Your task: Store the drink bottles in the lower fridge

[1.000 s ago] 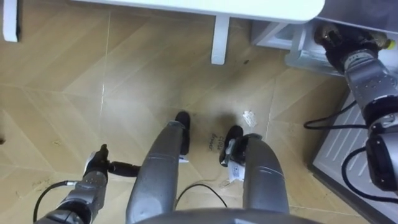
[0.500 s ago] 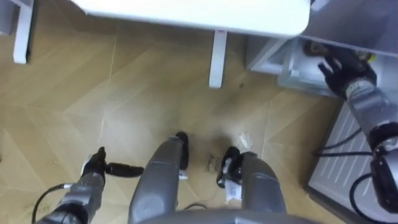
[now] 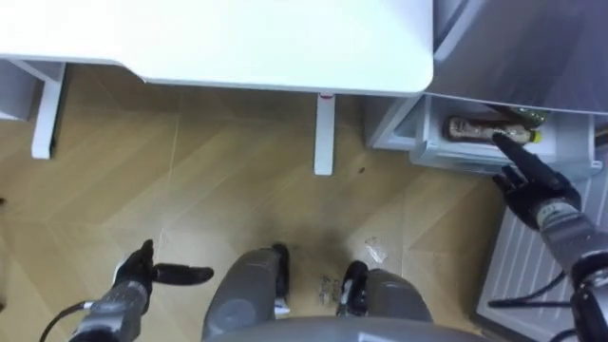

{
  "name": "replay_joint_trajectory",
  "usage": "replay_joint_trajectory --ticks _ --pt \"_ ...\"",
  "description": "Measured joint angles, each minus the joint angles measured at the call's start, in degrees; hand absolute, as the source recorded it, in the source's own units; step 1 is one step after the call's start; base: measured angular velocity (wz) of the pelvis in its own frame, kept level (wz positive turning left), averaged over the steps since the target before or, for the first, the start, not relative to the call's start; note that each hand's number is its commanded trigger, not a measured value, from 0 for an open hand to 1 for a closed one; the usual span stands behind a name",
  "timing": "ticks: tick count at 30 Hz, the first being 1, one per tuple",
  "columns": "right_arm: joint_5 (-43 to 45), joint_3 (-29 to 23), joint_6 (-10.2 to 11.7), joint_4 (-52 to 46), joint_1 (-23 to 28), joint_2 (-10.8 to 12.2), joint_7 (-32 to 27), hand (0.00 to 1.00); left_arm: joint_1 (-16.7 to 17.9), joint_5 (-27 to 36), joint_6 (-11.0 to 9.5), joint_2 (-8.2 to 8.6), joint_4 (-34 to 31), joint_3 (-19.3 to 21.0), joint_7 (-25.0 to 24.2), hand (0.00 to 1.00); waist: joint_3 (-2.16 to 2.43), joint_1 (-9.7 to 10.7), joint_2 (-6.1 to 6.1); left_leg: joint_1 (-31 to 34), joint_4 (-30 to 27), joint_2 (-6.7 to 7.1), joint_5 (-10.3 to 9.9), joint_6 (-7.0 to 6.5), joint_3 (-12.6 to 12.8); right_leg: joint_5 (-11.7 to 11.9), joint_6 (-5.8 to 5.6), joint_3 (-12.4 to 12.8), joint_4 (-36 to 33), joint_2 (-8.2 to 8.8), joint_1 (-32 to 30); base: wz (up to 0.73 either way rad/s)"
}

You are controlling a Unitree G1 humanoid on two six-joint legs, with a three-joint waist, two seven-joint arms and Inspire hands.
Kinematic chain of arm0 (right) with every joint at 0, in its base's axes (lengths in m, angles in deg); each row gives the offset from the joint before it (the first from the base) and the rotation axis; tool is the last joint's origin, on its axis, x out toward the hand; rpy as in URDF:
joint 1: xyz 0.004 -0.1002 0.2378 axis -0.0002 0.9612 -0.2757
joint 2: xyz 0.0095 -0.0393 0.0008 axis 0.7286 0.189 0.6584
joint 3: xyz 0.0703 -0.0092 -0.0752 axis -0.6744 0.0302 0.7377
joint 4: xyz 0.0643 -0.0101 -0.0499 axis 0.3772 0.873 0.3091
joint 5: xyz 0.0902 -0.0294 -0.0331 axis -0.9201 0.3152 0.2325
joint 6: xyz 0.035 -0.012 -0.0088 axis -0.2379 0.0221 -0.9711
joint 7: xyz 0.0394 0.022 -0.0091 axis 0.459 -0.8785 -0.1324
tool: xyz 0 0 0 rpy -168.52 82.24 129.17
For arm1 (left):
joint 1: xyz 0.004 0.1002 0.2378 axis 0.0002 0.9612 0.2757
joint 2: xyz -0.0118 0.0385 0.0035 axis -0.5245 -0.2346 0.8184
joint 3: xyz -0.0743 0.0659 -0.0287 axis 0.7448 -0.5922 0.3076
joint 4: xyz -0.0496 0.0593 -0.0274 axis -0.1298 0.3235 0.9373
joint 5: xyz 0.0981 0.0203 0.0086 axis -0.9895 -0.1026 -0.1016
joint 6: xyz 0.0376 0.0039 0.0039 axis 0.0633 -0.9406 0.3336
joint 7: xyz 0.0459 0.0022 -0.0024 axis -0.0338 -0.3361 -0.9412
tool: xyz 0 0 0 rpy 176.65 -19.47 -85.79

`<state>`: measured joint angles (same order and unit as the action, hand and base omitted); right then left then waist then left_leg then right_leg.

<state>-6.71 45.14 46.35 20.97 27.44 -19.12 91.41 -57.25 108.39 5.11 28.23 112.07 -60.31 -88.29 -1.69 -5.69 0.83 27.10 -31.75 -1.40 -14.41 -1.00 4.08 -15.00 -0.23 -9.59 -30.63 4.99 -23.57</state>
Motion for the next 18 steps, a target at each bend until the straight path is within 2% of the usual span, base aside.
replay_joint_trajectory --ticks 5,7,9,13,16,18 --pt "0.8 -0.3 0.4 1.4 1.5 1.2 -0.6 0.00 1.3 0.0 -0.2 -0.01 -0.4 0.0 -0.1 0.00 -0.27 0.9 -0.62 0.5 -0.8 -0.13 -0.3 -0.38 0.0 0.0 -0.03 0.2 -0.3 -0.09 -0.5 -0.01" --pt "0.6 -0.3 0.4 1.4 1.8 1.4 -0.8 0.00 1.4 0.0 -0.3 -0.03 -0.5 0.0 -0.1 0.00 -0.19 0.9 -0.97 1.1 -1.1 -0.13 -0.3 -0.47 0.1 0.1 -0.16 0.3 -0.4 -0.10 -1.1 -0.05" --pt "-0.6 -0.3 0.7 1.4 1.7 1.6 -0.8 0.00 1.4 0.1 -0.7 -0.03 -0.5 0.0 0.0 0.00 -0.21 0.9 -1.11 2.4 -2.3 -0.15 -0.5 -0.77 0.5 0.1 -0.41 1.5 -1.7 -0.31 -2.6 -0.12" --pt "-1.9 -1.7 1.0 1.2 1.5 1.8 -1.8 0.00 1.0 0.1 -0.8 -0.05 -0.6 0.7 0.8 0.00 -0.14 0.5 -1.26 5.4 -4.9 -0.53 -1.3 -1.10 0.6 -0.1 -0.48 1.6 -3.5 -0.42 -5.5 -0.07" --pt "-4.0 -2.0 1.8 1.1 0.6 1.8 -3.2 0.00 0.9 2.3 -0.8 -0.04 -0.7 0.6 1.0 0.00 -0.16 0.5 -1.21 8.6 -8.4 -0.80 -2.5 -1.44 0.6 -1.1 -0.50 1.8 -7.2 -0.11 -8.9 -0.04" --pt "-6.6 -2.9 1.9 1.0 -0.3 1.8 -4.9 0.00 0.8 2.4 -0.6 0.04 -0.9 0.4 1.9 0.00 -0.18 0.6 -0.81 11.4 -10.7 -0.20 -3.0 -1.62 0.7 -2.4 -0.82 2.9 -11.0 0.47 -12.4 0.00"
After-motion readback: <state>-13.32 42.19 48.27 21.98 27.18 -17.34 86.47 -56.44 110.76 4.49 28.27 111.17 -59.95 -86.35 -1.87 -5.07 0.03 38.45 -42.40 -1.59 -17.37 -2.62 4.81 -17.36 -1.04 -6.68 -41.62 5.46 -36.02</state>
